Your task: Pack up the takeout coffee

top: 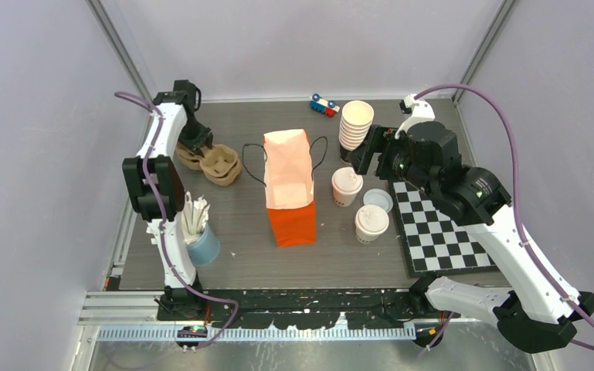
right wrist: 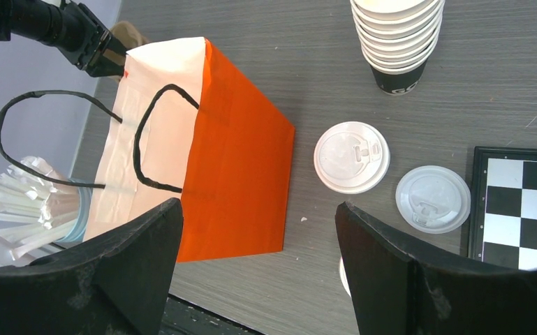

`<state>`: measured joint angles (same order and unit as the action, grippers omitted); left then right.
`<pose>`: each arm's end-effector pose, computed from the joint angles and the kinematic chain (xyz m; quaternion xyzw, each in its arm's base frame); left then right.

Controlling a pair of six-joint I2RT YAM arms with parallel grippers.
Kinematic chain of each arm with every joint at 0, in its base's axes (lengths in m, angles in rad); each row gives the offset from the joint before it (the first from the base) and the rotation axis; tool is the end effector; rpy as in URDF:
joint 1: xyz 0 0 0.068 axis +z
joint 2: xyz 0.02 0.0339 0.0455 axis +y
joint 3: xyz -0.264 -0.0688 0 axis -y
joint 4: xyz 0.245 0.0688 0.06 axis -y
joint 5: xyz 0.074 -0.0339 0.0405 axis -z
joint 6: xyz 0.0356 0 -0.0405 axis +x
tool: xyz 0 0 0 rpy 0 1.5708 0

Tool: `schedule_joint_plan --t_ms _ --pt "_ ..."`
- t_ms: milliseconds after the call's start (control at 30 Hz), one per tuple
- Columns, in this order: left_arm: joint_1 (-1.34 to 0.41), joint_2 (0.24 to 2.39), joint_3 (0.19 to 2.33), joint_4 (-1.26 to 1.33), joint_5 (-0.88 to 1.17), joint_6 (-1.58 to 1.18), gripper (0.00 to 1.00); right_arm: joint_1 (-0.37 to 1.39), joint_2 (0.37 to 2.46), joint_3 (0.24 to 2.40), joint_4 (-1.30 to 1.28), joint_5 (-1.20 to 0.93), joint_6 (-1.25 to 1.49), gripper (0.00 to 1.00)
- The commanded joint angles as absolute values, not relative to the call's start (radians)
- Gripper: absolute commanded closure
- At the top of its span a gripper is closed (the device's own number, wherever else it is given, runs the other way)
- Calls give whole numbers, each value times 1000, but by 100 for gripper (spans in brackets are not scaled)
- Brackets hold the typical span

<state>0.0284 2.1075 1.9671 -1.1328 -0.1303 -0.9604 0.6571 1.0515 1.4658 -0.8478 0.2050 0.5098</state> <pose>0.4377 0.0171 0.2610 -0.4768 0.8641 -0.0090 0.1611 0.1532 0.1090 0.4505 -0.0067 0.8400 0.2231 0.4945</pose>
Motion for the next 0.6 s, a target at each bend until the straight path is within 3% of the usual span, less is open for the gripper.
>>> schedule_joint_plan --t_ms 0,567 --pt "26 2062 2039 -1181 -154 -922 65 658 1023 1474 -828 225 493 16" --pt "18 1860 2152 -1231 -92 -744 68 657 1038 1486 -839 196 555 16"
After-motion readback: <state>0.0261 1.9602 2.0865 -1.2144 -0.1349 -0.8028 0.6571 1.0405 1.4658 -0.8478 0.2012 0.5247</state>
